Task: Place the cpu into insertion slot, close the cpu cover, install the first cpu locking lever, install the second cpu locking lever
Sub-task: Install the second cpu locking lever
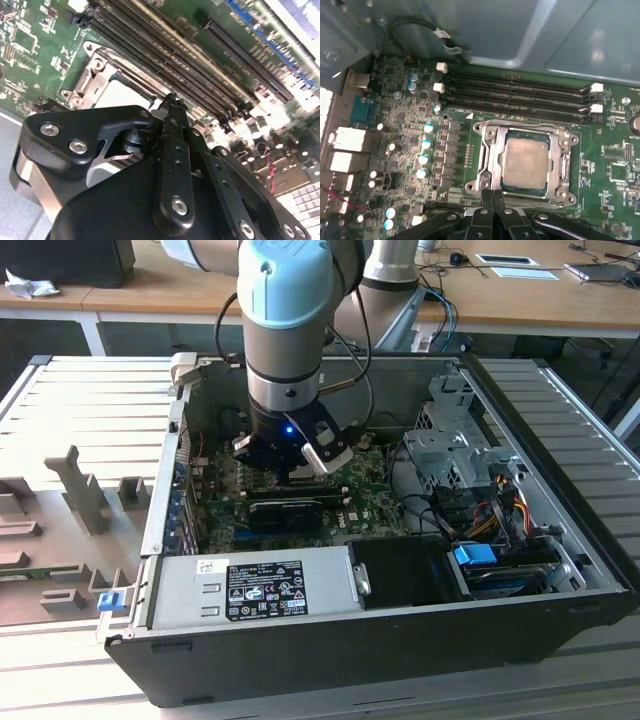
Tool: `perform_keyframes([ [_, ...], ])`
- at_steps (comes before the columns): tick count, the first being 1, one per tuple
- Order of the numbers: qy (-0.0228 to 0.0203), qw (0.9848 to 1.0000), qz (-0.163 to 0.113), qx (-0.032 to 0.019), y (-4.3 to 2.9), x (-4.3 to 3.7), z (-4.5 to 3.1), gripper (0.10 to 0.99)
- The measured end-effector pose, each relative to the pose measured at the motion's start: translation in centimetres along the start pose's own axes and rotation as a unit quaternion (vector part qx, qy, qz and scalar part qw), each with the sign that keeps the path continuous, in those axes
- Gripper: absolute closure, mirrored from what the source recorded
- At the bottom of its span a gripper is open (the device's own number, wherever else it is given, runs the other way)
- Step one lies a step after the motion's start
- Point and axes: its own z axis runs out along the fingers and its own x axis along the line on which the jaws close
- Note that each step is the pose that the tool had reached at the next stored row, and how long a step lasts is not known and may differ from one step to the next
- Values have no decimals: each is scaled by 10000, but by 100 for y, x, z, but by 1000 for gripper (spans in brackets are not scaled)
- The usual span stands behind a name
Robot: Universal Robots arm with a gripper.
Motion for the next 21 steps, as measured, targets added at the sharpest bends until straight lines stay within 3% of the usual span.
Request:
perform_keyframes([
  [5,-7,10000,-32,-92,-51,74,-9,980],
  [7,-21,9998,-34,-185,-77,95,-7,980],
  [11,-34,9996,-34,-280,-91,125,14,980],
  [14,-49,9993,-32,-382,-109,135,42,980],
  [21,-61,9989,-31,-473,-125,140,124,980],
])
